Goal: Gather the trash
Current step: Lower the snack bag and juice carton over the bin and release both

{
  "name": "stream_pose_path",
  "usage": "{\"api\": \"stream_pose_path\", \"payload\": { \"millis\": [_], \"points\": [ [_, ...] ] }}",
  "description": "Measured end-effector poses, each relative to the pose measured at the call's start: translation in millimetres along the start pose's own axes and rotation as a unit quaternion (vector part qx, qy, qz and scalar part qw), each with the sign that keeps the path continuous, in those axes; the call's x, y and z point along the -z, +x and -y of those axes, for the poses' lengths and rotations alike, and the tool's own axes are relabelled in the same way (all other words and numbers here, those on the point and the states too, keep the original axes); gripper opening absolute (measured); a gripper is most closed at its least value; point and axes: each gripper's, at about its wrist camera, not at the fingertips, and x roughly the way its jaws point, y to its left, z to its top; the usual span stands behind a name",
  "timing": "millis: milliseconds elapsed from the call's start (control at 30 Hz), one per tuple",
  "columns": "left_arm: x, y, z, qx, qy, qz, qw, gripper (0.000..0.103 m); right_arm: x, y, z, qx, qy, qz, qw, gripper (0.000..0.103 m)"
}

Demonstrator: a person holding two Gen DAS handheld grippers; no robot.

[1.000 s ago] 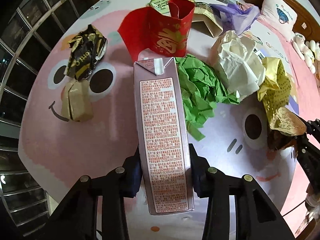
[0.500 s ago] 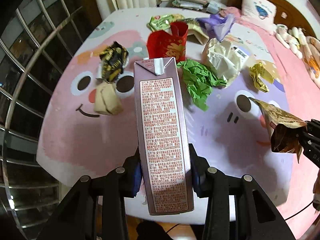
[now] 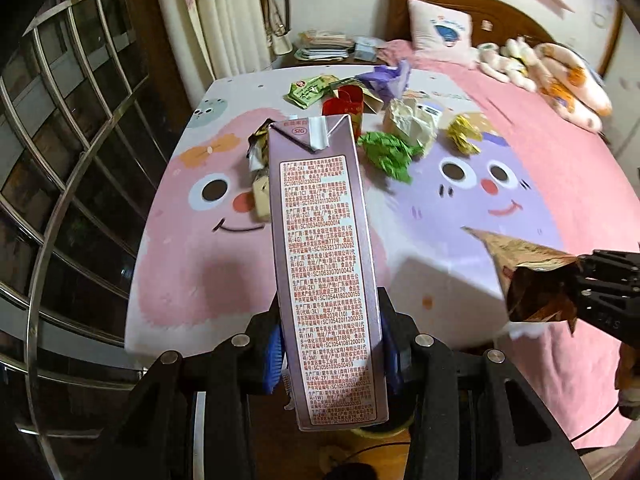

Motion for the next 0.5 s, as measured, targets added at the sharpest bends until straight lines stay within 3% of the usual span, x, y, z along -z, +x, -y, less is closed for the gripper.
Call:
{"api": "stream_pose_path", "payload": {
  "millis": [267, 500],
  "points": [
    [74, -29, -30, 0.046, 0.058, 0.0, 0.9973, 0.04, 83, -5, -60, 0.014, 0.071, -0.016, 0.997, 0.012],
    [130, -18, -19, 0.077, 0.117, -0.04, 0.9893, 0.04, 147, 13, -70, 0.025, 0.122, -0.066, 0.99, 0.012]
  ]
}}
